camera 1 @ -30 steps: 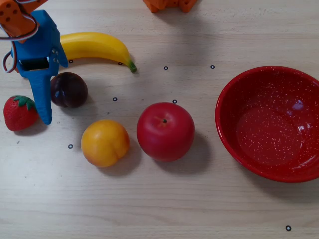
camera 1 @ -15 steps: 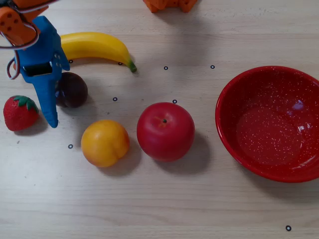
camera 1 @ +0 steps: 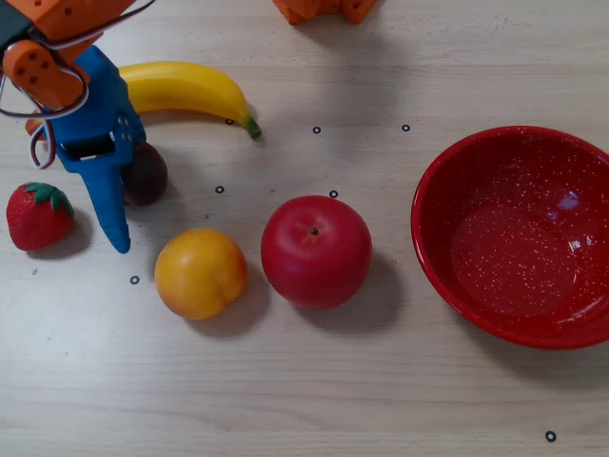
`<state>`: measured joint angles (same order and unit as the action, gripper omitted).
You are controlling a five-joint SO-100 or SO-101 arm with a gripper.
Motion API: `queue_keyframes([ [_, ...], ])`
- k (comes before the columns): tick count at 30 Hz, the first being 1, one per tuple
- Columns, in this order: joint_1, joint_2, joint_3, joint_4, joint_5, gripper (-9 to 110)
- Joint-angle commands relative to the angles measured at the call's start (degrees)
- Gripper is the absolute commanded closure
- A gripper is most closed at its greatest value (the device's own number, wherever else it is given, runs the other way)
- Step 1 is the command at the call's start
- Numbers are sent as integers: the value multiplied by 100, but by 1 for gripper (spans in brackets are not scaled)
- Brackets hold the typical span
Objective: Put plum in the red bowl.
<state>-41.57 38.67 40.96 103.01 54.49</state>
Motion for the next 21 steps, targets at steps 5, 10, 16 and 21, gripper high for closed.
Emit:
queue_keyframes([
  [5, 185, 264, -677, 176, -114, 37],
  [10, 132, 229, -782, 141, -149, 37],
  [16, 88, 193, -791, 79, -158, 37],
  [21, 88, 176, -791, 18, -176, 37],
])
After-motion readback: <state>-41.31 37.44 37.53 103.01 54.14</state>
